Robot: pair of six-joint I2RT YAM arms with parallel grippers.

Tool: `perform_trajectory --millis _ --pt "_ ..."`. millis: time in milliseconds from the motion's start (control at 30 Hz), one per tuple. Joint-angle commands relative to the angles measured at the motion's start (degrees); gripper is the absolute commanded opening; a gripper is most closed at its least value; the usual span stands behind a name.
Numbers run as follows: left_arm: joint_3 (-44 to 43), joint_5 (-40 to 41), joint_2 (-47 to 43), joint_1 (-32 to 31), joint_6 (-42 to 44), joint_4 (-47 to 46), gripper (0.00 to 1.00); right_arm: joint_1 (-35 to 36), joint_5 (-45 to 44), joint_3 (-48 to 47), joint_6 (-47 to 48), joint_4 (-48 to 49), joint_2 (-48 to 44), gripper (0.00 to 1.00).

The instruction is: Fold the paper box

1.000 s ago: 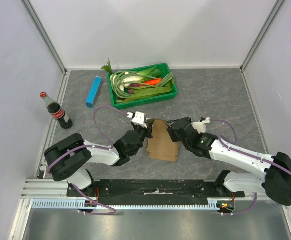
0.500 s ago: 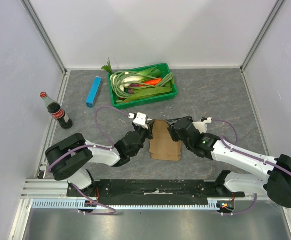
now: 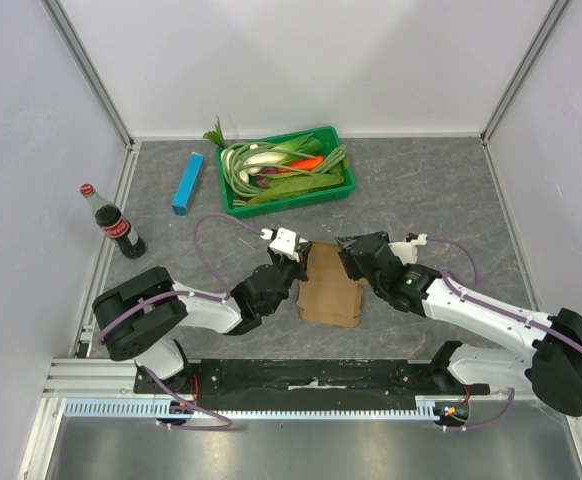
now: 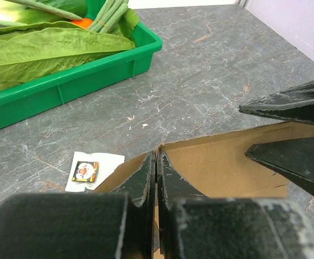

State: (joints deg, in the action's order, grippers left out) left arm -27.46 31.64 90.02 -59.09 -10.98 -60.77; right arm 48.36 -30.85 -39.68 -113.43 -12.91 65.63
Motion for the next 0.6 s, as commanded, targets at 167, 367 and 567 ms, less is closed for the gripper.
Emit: perform_trajectory --millis 167,367,567 --pt "-0.57 2.81 0.86 -1.29 4.56 -6.02 0.02 -0.81 -1.58 -1.89 -18.41 0.86 1.52 0.45" --pt "-0.40 3.17 1.65 -1.55 4.57 -6.64 0.02 -0.81 -1.05 -1.01 -18.76 2.10 1.87 0.34" --pt "-0.31 2.82 1.83 -1.64 3.08 -5.85 0.03 -0.81 -0.70 1.88 -19.99 4.38 1.35 0.20"
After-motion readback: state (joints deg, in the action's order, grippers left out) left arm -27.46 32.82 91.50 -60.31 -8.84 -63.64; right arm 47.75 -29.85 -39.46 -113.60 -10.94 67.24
